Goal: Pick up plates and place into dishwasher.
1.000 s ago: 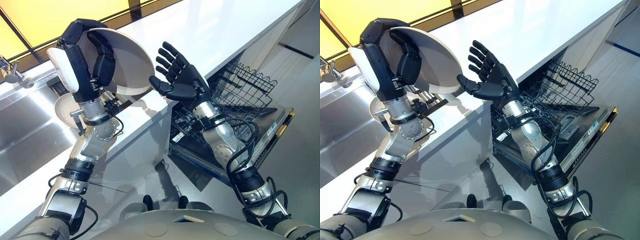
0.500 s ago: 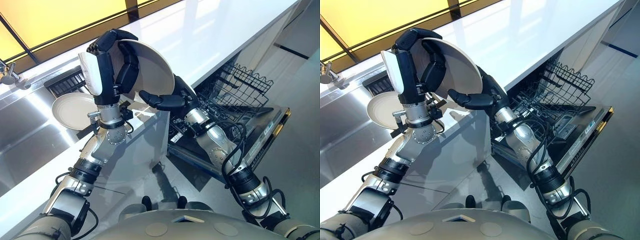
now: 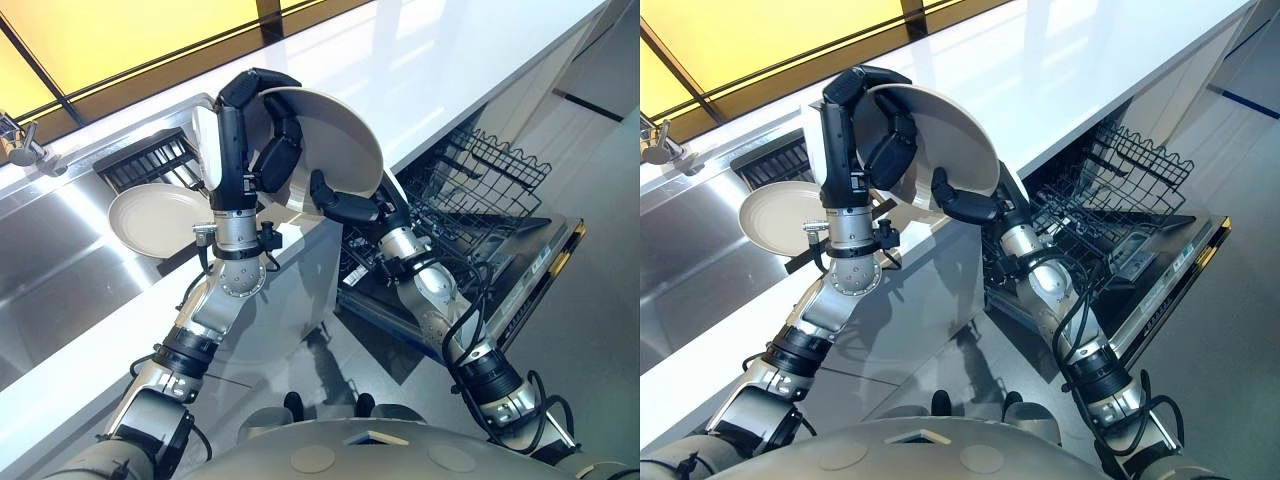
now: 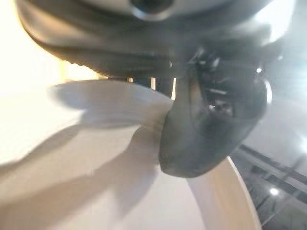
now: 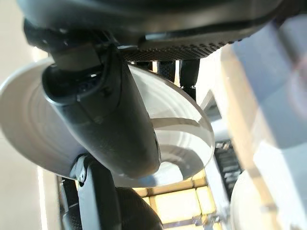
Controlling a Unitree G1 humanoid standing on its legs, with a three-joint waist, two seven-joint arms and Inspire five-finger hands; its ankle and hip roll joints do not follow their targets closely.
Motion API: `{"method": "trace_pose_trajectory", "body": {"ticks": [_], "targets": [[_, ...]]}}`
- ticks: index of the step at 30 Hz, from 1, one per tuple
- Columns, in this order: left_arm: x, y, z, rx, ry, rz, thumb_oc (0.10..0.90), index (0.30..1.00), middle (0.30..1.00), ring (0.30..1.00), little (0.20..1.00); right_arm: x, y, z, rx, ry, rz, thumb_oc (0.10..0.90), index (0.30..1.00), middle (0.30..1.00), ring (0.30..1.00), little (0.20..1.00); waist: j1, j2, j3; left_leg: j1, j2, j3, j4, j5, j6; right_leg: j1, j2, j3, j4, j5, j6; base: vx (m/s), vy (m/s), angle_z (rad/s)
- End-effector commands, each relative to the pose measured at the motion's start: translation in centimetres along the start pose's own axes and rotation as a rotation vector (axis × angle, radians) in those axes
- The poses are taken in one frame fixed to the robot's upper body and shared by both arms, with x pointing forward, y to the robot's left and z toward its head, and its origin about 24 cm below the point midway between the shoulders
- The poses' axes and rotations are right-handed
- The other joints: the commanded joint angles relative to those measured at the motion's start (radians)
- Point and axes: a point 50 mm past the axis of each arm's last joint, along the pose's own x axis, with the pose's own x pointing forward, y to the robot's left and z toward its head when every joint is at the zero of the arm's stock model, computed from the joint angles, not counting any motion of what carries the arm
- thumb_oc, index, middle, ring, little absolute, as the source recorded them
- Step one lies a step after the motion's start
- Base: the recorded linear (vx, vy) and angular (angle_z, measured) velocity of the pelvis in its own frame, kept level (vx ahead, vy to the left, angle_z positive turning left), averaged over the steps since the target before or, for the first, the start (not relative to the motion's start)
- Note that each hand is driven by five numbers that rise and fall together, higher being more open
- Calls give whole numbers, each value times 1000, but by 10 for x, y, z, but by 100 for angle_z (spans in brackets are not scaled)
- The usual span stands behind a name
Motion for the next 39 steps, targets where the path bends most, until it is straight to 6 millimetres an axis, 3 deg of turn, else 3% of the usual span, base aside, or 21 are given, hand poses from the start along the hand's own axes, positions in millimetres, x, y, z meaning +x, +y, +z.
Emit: {"method": "trace_pose_trajectory", "body": {"ticks": [1, 8, 17, 22, 27, 32, 39], "targets": [[1, 32, -3, -56, 23, -42, 800, 900, 900, 900, 900, -5, -54, 83, 55, -493, -267, 100, 300, 300, 300, 200, 5, 5, -52, 19, -52, 15, 2, -112, 41, -29, 38, -31, 96, -94, 25, 0, 0, 0], [-20, 81, -37, 4, 229, 18, 800, 900, 900, 900, 900, -28, -107, 92, -84, -552, -457, 100, 300, 300, 300, 200, 9, 13, -67, 14, -52, 16, 2, -104, 35, -35, 35, -35, 82, -74, 29, 34, 9, -2], [-25, 144, -58, 182, 367, 157, 800, 900, 900, 900, 900, -44, -161, 139, -309, -661, -731, 100, 300, 300, 300, 200, 19, 17, -71, 19, -59, 2, 2, -106, 28, -31, 28, -41, 84, -73, 34, 51, 13, 1], [-23, 156, -60, 193, 389, 189, 800, 900, 900, 900, 900, -50, -203, 147, -512, -477, -893, 100, 300, 300, 300, 200, 32, 13, -66, 28, -62, -8, 2, -106, 25, -31, 22, -50, 100, -73, 36, 88, 22, 6], [-23, 158, -57, 192, 389, 171, 800, 900, 900, 900, 900, -54, -224, 153, -771, -306, -916, 100, 300, 300, 300, 200, 47, 4, -53, 43, -63, -19, 2, -103, 23, -27, 17, -57, 121, -76, 35, 124, 52, 9], [-21, 155, -51, 190, 375, 142, 800, 900, 900, 900, 900, -51, -238, 171, -1093, -139, -901, 100, 300, 300, 300, 200, 75, -11, -18, 43, -62, -37, 24, -88, 22, -32, 12, -57, 153, -84, 29, 128, 53, 11], [-22, 170, -39, 192, 354, 73, 800, 900, 900, 900, 900, -67, -265, 178, -1216, 38, -959, 100, 300, 300, 300, 200, 135, -59, 24, 19, -55, -58, 113, -105, 32, -24, 11, -58, 176, -74, 32, 229, -58, 10]]}}
